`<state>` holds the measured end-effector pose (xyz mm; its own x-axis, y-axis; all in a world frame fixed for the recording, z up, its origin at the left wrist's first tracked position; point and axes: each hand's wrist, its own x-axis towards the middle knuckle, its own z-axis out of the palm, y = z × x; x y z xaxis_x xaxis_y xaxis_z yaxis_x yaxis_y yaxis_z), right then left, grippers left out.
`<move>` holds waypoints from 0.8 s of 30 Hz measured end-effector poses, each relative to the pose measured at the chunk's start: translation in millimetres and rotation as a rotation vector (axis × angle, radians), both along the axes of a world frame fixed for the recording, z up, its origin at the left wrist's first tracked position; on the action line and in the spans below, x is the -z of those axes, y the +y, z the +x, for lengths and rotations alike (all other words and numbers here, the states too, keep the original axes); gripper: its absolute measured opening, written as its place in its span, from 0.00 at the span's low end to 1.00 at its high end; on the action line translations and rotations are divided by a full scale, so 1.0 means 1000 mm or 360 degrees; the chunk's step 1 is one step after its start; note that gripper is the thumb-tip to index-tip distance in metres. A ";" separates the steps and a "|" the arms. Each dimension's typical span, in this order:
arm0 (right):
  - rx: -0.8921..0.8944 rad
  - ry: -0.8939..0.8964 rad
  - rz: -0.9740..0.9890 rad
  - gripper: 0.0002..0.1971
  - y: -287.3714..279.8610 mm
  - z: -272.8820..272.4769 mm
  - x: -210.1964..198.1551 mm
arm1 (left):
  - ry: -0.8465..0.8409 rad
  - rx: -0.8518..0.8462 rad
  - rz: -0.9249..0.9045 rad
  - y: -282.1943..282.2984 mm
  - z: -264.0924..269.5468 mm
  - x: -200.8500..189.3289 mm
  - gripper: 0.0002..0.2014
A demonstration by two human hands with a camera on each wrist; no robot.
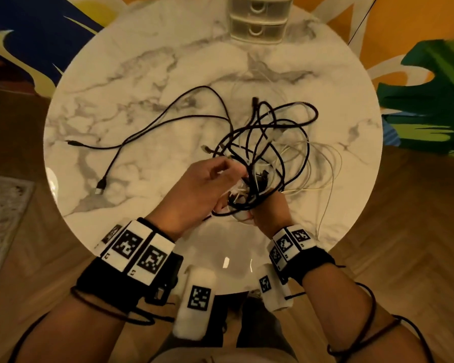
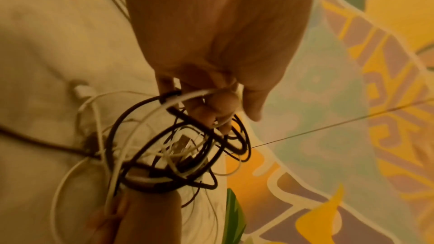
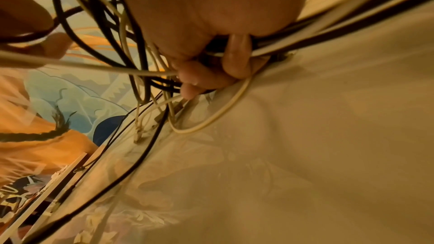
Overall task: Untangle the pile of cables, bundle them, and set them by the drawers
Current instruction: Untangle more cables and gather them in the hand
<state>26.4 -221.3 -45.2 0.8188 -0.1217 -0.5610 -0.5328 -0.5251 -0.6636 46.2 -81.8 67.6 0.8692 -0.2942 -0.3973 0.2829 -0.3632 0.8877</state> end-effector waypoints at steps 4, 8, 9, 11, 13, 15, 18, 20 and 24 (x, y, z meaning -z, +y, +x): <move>-0.0007 0.0033 0.0011 0.12 -0.005 0.002 0.002 | -0.0156 0.0159 0.0349 0.005 0.011 -0.011 0.05; 0.0132 0.0058 0.0129 0.17 -0.004 0.002 0.001 | -0.0482 -0.0080 0.0320 0.009 0.015 -0.017 0.04; 0.0166 0.0049 0.0164 0.17 -0.004 0.002 0.001 | -0.0517 -0.0191 0.0247 0.008 0.011 -0.015 0.05; 0.0221 0.0045 0.0220 0.18 -0.003 0.002 0.001 | -0.0489 -0.0413 0.0277 0.009 0.008 -0.004 0.04; 0.0212 0.0000 0.0166 0.20 -0.002 0.001 0.002 | -0.0270 -0.0405 0.0540 0.016 0.013 0.013 0.04; 0.0216 -0.0068 0.0141 0.20 -0.003 0.001 -0.001 | -0.0036 -0.0151 0.0997 0.026 0.020 0.023 0.09; 0.0202 -0.0081 0.0121 0.19 -0.003 0.001 -0.001 | -0.0099 0.0171 0.1358 0.032 0.029 0.022 0.15; 0.0212 -0.0078 0.0124 0.19 -0.003 0.000 -0.001 | -0.0085 0.0179 0.1057 0.031 0.030 0.017 0.14; 0.0176 -0.0030 0.0126 0.18 -0.004 0.000 -0.003 | 0.0148 0.0064 0.0345 0.021 0.023 0.003 0.11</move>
<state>26.6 -225.1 -42.3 0.8132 -0.1678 -0.5572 -0.5717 -0.4092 -0.7111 69.5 -60.9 65.0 0.8152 -0.2269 -0.5328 0.3411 -0.5554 0.7584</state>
